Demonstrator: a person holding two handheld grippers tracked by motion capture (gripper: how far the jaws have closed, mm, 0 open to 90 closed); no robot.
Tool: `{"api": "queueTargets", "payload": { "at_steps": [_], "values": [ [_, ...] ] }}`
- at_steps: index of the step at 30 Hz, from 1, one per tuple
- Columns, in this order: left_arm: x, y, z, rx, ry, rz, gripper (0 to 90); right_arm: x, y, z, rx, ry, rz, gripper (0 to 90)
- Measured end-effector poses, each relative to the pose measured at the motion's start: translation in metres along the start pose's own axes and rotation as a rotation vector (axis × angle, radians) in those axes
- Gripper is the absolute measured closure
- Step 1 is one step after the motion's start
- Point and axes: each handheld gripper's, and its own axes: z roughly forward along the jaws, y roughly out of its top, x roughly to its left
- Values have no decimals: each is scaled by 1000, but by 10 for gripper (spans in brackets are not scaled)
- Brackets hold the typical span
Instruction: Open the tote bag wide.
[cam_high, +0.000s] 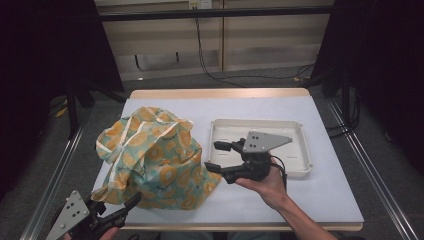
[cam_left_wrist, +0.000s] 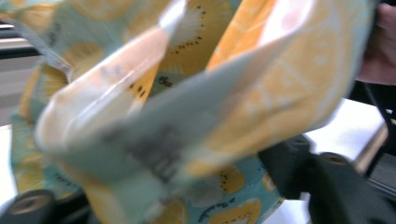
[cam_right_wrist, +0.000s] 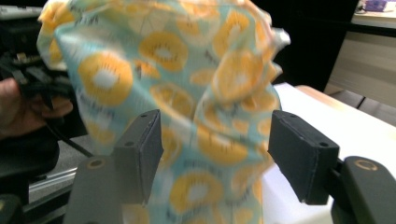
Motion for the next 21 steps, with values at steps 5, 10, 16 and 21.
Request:
{"api": "queueTargets", "payload": {
  "at_steps": [5, 10, 16, 21],
  "values": [
    [0, -1, 5, 20, -62, 10, 784, -10, 21, 20, -5, 10, -19, 349],
    [1, -2, 7, 33, -82, 8, 869, -19, 43, 37, -22, 28, -28, 325],
    [2, -5, 11, 56, -87, 7, 900, -14, 68, 56, -18, 53, -74, 244],
    [4, -4, 16, 77, -109, 7, 900, -2, 83, 75, 1, 134, -75, 167]
  ]
}}
